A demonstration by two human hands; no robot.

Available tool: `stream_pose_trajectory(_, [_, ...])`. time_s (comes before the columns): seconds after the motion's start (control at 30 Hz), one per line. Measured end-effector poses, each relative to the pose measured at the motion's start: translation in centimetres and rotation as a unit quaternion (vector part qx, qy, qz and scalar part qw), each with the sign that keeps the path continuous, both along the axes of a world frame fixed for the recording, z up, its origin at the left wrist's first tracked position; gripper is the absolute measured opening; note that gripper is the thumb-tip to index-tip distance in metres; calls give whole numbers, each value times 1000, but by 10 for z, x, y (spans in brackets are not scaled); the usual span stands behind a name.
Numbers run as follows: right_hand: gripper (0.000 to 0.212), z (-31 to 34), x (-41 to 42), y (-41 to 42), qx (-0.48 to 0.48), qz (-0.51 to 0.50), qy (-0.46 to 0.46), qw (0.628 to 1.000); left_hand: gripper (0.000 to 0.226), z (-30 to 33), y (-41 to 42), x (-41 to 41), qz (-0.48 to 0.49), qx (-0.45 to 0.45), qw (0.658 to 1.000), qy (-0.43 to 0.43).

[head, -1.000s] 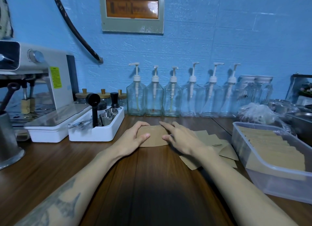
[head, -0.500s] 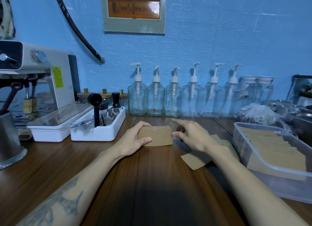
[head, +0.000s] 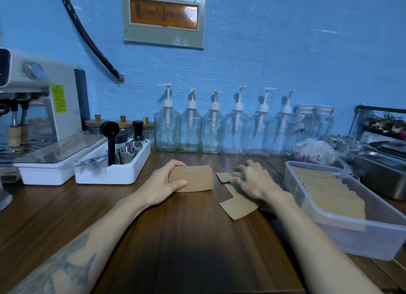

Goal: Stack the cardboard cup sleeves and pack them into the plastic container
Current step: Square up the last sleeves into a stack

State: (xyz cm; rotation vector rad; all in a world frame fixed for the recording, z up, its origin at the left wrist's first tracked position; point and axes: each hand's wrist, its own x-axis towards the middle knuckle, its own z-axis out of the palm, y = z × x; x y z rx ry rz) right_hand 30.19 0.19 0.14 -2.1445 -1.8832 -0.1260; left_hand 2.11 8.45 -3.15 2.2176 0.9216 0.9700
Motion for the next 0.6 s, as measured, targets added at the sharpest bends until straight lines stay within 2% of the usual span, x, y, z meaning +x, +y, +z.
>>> stream_pose_trajectory(0.2, [64, 4, -2, 24, -60, -60, -3, 996, 34, -1, 8, 1, 9, 1, 1000, -2])
stream_pose_trajectory(0.3, [73, 1, 4, 31, -94, -82, 46, 991, 34, -2, 12, 4, 9, 2, 1000, 1])
stream_pose_trajectory(0.6, [71, -1, 13, 38, -47, -41, 66, 996, 34, 0, 15, 4, 12, 6, 1000, 0])
